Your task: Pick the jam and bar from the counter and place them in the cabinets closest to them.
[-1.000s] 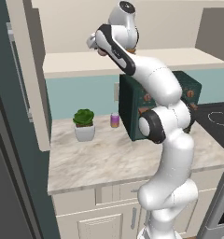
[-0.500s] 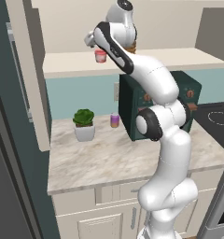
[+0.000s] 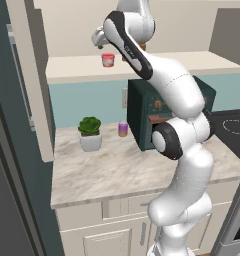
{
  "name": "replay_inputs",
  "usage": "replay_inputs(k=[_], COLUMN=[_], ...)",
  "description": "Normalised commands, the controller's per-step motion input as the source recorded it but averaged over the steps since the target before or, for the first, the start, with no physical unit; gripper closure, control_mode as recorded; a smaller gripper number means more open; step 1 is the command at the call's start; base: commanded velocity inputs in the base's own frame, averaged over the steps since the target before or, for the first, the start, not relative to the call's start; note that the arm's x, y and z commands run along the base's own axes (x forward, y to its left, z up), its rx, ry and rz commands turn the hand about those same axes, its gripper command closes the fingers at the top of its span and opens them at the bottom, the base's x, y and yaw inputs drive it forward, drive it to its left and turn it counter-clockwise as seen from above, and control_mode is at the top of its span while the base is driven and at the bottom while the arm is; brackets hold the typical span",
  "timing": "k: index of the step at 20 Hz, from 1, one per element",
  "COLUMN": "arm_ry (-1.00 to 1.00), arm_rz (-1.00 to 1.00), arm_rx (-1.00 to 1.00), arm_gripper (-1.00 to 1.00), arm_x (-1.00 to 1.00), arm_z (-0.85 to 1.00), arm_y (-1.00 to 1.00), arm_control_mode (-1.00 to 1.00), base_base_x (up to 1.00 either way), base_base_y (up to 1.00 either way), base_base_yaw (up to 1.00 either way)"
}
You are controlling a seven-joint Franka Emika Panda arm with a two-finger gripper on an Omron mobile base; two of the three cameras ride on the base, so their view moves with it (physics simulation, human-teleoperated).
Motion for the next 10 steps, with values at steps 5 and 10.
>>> replay_inputs(k=[5,10], arm_ry=[-0.01,-0.05], arm_rz=[0.02,0.02], arm_rx=[0.00,0.00], arm_gripper=[-1.00,-1.00], arm_x=[-1.00,-1.00], arm_z=[-0.04,-0.21], arm_y=[-0.01,-0.11], arm_control_mode=[-1.00,-1.00], base_base_x=[0.00,0.00], base_base_y=[0.00,0.00], base_base_yaw=[0.00,0.00])
